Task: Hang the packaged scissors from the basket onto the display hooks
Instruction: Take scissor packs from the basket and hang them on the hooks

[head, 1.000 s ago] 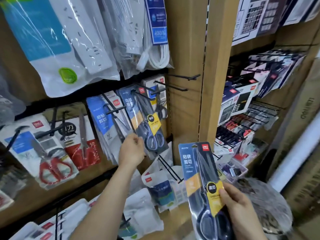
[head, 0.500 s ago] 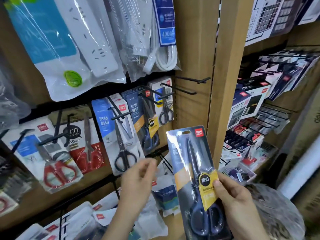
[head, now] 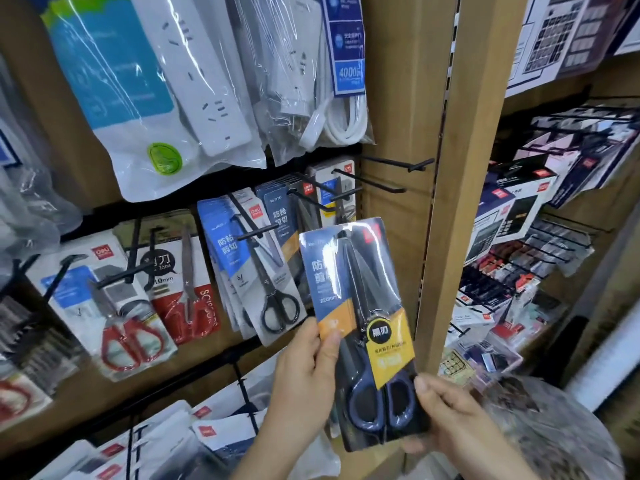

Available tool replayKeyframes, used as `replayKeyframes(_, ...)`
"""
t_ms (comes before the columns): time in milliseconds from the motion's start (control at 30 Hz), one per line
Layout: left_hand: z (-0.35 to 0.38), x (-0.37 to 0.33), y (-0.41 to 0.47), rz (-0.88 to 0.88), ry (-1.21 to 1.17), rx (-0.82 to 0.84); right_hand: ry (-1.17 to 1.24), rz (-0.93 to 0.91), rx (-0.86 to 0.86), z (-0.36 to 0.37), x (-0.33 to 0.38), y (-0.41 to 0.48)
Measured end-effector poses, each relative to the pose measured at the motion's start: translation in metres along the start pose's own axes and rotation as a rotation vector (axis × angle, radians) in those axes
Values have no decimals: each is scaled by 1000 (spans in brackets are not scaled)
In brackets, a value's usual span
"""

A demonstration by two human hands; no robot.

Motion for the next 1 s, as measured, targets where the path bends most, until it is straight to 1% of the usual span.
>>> replayKeyframes(67,4,-1,3,-33,-52,44,-48,-61,-58,-3,3,0)
replayKeyframes(133,2,-6,11,-45,-85,71,-42,-132,-108,-8,6,2)
replayKeyframes(200,-7,-17,23,-52,-145,50,-20,-175,-147,-11,10,5)
replayKeyframes(233,-12,-24,30,-43,-170,30,-5,-188,-140,-9,11,7)
replayKeyframes(333,-24,-41,50,23,-140,-28,-6,-217,-167,-7,16,10)
replayKeyframes(400,-27,-43,59,48,-80,-48,-9,-217,-172,-5,17,14)
replayKeyframes(467,-28,-41,66,49,-69,-73,-2,-210,-173,-2,19,17)
replayKeyframes(600,-28,-30,67,-7,-101,-109,16,-173,-165,0,19,18)
replayKeyframes(733,-32,-23,66,-43,-79,-135,66,-136,-161,-1,19,18)
replayKeyframes(867,-37,-19,77,-55,-59,-182,66,-59,-61,7,14,25)
replayKeyframes(933,-40,-16,81,-54,-64,-220,55,-65,-48,8,10,30)
replayKeyframes(1000,-44,-15,81,-62,-119,-247,53,-110,-78,4,11,36)
Point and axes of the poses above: each hand's wrist, its own y-axis towards the middle knuckle, its own z-axis out of the palm, x = y × z, the point moved 8 cm from there along y, towards the middle knuckle, and after that the axes turned 5 degrees about y, right-handed, at the moved point
